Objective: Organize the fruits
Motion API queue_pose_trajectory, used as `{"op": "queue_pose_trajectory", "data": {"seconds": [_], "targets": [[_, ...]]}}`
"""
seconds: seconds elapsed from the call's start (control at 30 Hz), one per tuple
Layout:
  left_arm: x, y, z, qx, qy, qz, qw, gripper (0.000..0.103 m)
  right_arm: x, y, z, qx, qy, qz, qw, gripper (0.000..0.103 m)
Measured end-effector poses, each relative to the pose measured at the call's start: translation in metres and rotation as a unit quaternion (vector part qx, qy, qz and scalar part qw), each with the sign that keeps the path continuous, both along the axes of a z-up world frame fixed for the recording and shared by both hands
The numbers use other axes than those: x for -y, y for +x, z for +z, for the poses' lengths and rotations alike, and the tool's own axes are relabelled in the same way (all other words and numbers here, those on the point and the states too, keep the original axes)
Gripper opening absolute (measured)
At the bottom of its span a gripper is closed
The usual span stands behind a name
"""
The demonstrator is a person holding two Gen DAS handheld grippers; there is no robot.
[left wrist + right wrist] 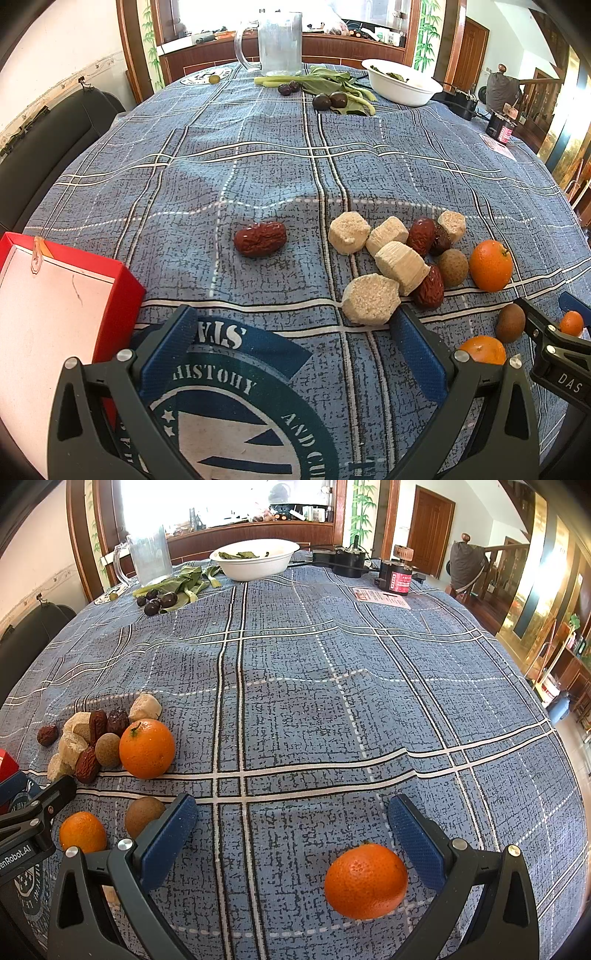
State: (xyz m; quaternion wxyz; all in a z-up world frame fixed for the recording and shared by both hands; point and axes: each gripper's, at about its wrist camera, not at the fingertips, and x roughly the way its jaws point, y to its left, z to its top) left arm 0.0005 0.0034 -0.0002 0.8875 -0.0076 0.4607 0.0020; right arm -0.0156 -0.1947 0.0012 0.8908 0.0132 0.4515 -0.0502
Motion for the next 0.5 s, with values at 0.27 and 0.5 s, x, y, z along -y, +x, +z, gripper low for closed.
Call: {"op": "queue_pose_trajectory", "data": {"seconds": [0.27, 0.5], "targets": [[0.0003, 0.0, 0.0, 0.0, 0.0, 0.0, 1.0, 0.103, 0.0, 0.0001, 0.0, 0.0, 0.0, 0.0, 1.0, 0.103], [0.0008, -0.0001, 0.0001, 0.0, 0.0, 0.0, 1.0, 0.103, 0.0, 0.0002, 0.0, 0.0, 0.0, 0.0, 1.0, 0.103]]}}
